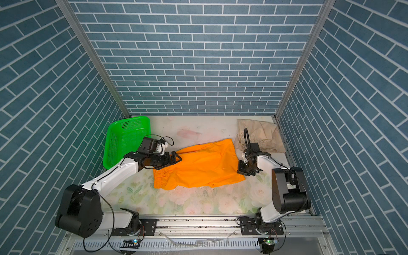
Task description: Fold and stack the shorts
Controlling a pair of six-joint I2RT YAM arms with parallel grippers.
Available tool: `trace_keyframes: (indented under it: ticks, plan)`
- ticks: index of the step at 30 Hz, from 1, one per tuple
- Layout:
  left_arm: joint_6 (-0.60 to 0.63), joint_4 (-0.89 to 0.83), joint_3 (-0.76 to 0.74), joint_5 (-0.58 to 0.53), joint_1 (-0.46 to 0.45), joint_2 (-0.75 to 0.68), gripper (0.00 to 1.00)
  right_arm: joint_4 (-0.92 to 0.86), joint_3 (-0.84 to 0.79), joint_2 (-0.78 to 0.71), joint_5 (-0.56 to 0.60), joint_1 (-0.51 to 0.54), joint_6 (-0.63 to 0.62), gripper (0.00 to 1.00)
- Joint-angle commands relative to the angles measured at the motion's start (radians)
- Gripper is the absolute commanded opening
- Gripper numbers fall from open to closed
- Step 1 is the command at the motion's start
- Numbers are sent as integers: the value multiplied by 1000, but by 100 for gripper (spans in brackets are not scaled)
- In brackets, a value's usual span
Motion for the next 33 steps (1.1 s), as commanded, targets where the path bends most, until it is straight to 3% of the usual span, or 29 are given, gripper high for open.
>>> trace_keyframes:
  ticks: [1, 10, 11, 14, 17, 22, 24, 26, 29, 31, 33]
  plan:
    - [41, 82, 7, -8, 51, 19, 100, 19, -5, -41, 14, -11, 31, 0]
    - [37, 132, -114, 10, 154, 59, 100, -81, -35, -134, 55, -58, 69, 2]
    - [37, 136, -120, 7, 154, 69, 100, -74, -49, -135, 58, -65, 76, 16]
    - [33, 176, -118, 46, 153, 106, 100, -59, -62, -129, 55, -78, 79, 28]
    - [25, 197, -92, 108, 148, 124, 100, -77, -36, -156, 67, -78, 66, 47]
    - [39, 59, 13, 149, 136, 14, 100, -138, 70, -295, 116, -26, -46, 57]
    - [65, -69, 80, 85, 136, -64, 100, -142, 107, -345, 154, 57, -106, 59]
    - [114, -251, 174, -69, 138, -137, 100, -117, 129, -368, 209, 163, -124, 62]
    - [172, -437, 285, -296, 146, -221, 100, -64, 133, -334, 183, 252, -47, 64]
    - [186, -485, 316, -339, 176, -268, 100, -48, 117, -298, 197, 282, 18, 65]
    - [187, -497, 314, -301, 210, -301, 100, -23, 101, -261, 201, 341, 24, 65]
